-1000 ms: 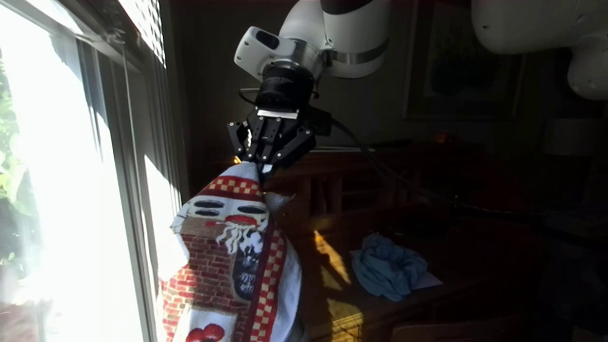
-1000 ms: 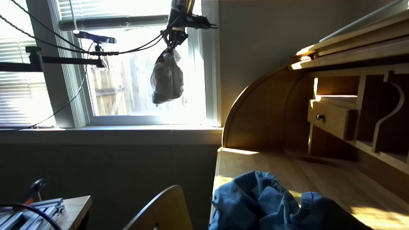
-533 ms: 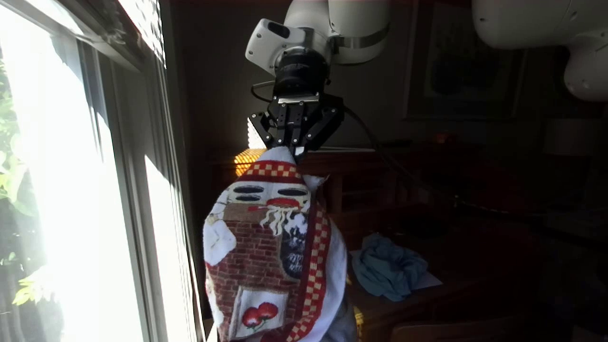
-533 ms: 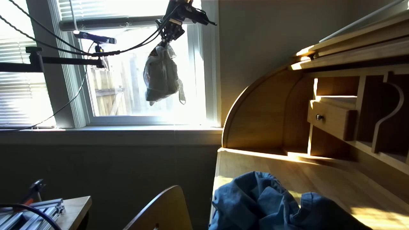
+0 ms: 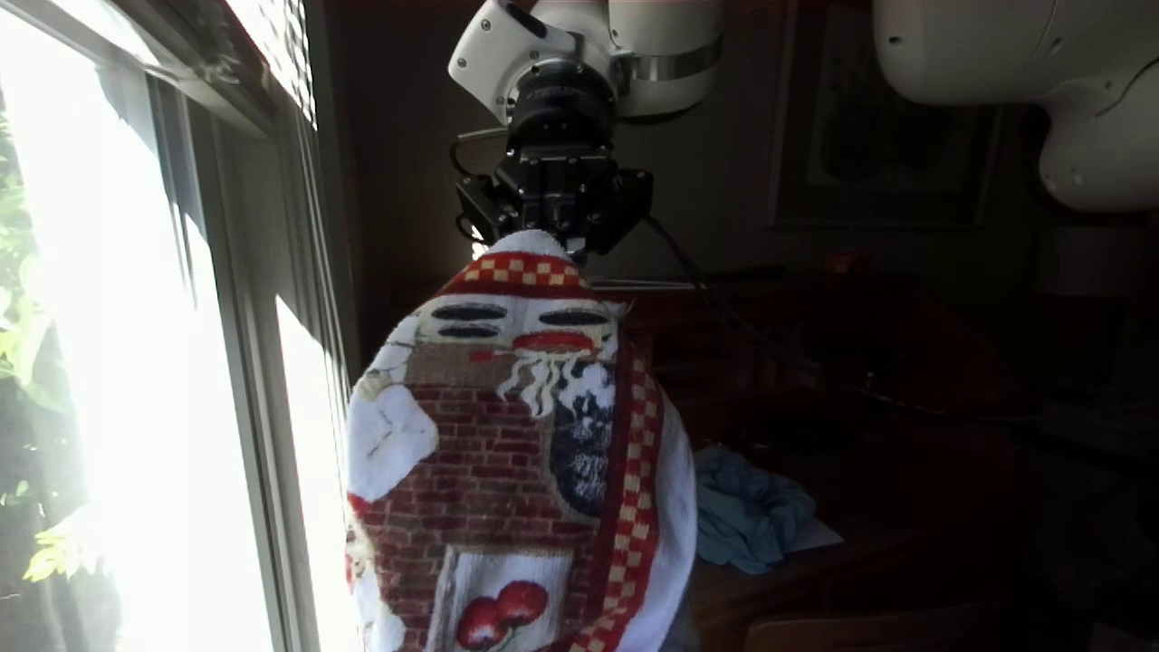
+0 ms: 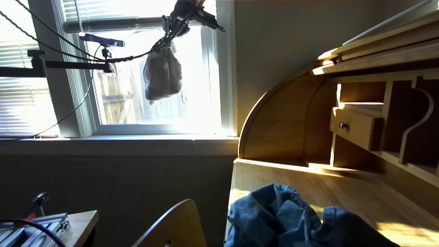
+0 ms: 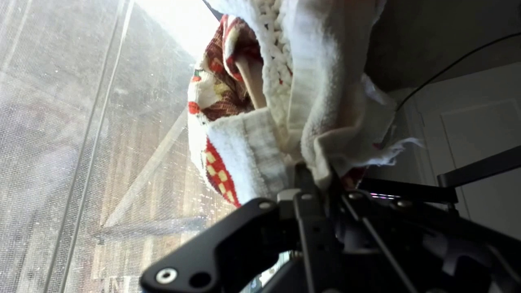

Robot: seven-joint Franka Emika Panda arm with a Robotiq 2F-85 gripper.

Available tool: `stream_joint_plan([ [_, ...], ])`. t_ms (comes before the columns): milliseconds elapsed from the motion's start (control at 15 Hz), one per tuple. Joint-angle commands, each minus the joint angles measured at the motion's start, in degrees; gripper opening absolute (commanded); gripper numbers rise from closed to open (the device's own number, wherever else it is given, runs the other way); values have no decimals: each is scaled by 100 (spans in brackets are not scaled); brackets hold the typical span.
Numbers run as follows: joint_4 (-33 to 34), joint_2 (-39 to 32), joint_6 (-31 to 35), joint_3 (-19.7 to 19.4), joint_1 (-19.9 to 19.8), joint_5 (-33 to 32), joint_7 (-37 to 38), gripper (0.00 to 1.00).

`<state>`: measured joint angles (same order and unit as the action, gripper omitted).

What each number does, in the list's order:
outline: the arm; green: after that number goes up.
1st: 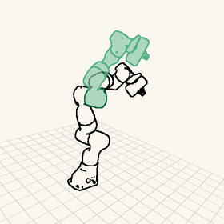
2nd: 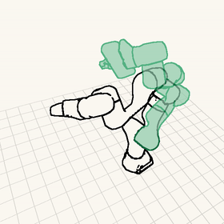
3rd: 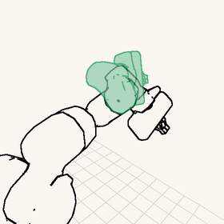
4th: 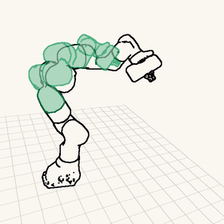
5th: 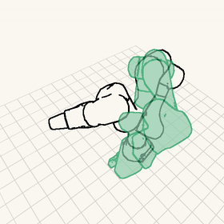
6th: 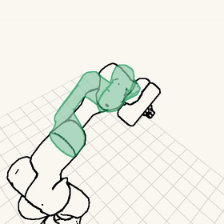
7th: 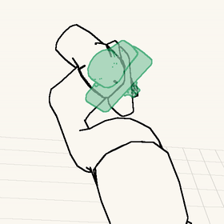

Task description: Use the white and red towel to wipe the window.

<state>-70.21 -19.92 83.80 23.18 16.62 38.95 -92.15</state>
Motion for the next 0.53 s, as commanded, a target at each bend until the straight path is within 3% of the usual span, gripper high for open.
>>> stream_joint_plan([
  [0,457,-444,-91,103,28,245,-140,3],
  [467,798,-779,754,18,432,-293,81,3],
])
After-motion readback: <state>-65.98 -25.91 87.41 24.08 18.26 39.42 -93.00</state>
